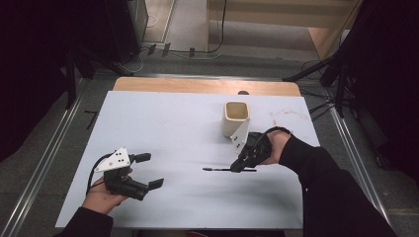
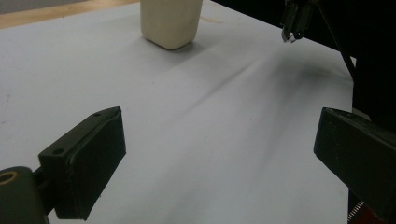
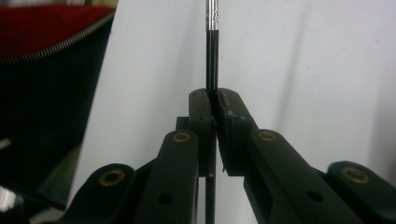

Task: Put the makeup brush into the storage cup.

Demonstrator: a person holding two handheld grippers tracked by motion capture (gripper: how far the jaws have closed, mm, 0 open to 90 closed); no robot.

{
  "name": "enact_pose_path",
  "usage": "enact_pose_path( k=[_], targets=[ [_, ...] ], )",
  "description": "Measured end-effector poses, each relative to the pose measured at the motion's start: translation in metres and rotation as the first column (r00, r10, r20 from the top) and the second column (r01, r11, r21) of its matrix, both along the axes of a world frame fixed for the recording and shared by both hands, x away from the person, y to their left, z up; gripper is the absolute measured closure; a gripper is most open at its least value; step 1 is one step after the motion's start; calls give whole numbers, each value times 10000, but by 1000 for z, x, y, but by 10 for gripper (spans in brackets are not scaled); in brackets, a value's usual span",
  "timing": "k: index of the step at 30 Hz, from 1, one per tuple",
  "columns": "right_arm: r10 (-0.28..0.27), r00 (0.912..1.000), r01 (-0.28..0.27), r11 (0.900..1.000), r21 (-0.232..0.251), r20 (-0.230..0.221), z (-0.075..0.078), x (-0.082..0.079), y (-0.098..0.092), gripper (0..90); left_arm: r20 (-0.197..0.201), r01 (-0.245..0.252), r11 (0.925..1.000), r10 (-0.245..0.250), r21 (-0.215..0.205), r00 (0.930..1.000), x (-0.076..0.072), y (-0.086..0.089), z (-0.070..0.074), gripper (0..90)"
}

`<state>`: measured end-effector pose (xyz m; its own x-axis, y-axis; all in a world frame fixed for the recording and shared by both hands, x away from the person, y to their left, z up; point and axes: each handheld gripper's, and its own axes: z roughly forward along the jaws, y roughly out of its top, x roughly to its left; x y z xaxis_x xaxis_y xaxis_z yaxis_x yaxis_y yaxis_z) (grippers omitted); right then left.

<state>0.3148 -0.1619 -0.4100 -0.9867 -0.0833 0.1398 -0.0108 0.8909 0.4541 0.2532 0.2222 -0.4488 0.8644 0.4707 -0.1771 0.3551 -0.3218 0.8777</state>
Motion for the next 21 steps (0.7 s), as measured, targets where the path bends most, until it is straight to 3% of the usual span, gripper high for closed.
enact_pose_path(
  k=[2,7,8,12,13,14,15,16,19,20,21],
  targets=[
    [-675,9964,697,9967,423,-505,1,-2,-2,865,-3,12,10000,-12,49,10000,0,0,0,24],
    [-1354,9862,1418,9878,642,-954,2,-7,-3,865,-54,7,10000,-7,50,10000,0,0,0,24],
    [-1740,9770,1825,9813,611,-1233,0,-10,-1,865,-51,1,10000,-1,24,10000,1,0,0,24],
    [-2496,9542,2603,9644,469,-1647,-6,-13,0,865,-65,-21,10000,21,13,10000,1,0,0,24],
    [-2496,9542,2603,9644,469,-1647,-6,-13,0,865,-65,-21,10000,21,13,10000,1,0,0,24],
    [-2966,9358,3109,9491,497,-1903,-9,-13,-1,866,-65,4,10000,-4,26,10000,1,0,-1,24],
    [-3226,9231,3402,9389,530,-2093,-11,-13,-2,865,-65,4,10000,-4,26,10000,1,0,-1,24],
    [-3226,9231,3402,9389,530,-2093,-11,-13,-2,865,-65,1,10000,-1,27,10000,1,0,-1,24],
    [-3946,8900,4192,9052,694,-2283,-14,-17,-5,866,-233,-2,9999,6,151,9997,1,-1,0,24],
    [-3946,8900,4192,9052,694,-2283,-14,-17,-5,866,-233,-2,9999,6,151,9997,1,-1,0,24],
    [-4222,8723,4520,8886,774,-2468,-16,-20,-5,866,-284,-7,9999,10,115,9996,1,-1,-1,24]
  ],
)
